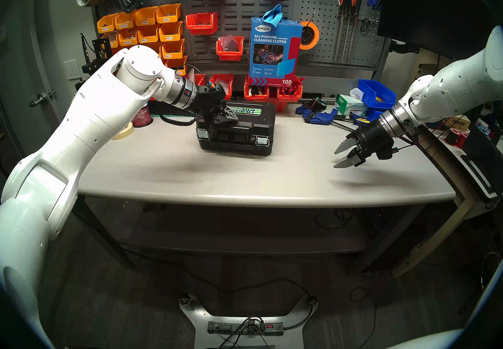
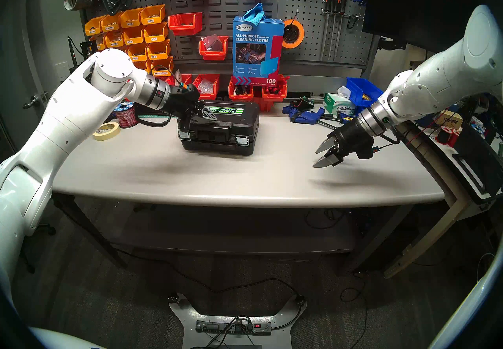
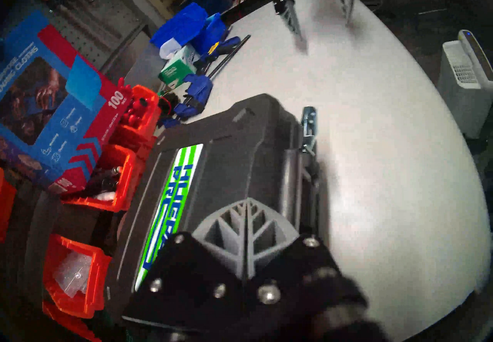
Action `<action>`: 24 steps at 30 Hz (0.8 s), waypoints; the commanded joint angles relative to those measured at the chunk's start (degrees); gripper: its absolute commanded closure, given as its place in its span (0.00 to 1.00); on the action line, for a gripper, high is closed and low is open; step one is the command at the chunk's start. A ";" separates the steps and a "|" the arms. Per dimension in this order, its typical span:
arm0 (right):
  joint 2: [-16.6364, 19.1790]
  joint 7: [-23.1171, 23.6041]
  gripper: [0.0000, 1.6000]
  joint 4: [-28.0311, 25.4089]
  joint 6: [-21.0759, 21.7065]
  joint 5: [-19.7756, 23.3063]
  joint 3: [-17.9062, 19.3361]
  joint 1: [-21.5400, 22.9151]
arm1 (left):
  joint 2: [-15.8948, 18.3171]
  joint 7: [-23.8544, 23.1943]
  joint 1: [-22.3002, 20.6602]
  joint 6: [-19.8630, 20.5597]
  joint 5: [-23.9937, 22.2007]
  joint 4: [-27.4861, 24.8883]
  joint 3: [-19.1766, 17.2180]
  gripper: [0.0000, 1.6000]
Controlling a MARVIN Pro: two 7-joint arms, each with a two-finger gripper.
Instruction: Open the tool box
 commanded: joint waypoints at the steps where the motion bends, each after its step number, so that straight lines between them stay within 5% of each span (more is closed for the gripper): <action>1: -0.12 0.06 0.00 0.00 0.06 -0.11 -0.10 0.58 | 6.41 -2.42 2.74 -1.51 -3.64 -6.96 -3.30 0.63; 3: -0.12 0.09 0.00 -0.04 0.07 -0.12 -0.12 0.60 | 7.87 -2.33 4.34 -1.47 -4.22 -9.38 -4.14 0.53; 7: -0.14 0.16 0.00 -0.12 0.09 -0.14 -0.14 0.66 | 9.35 -0.77 6.63 -0.86 -4.20 -12.08 -4.82 0.51; 16: -0.14 0.23 0.00 -0.19 0.10 -0.17 -0.15 0.71 | 7.46 2.42 6.94 -0.45 -1.57 -9.99 -3.57 0.51; 21: -0.14 0.22 0.00 -0.17 0.10 -0.16 -0.15 0.70 | 5.86 4.54 6.47 0.72 0.71 -8.04 -2.61 0.34; 24: -0.14 0.22 0.00 -0.18 0.10 -0.17 -0.15 0.70 | 5.01 5.07 6.18 0.74 1.31 -6.66 -2.40 0.39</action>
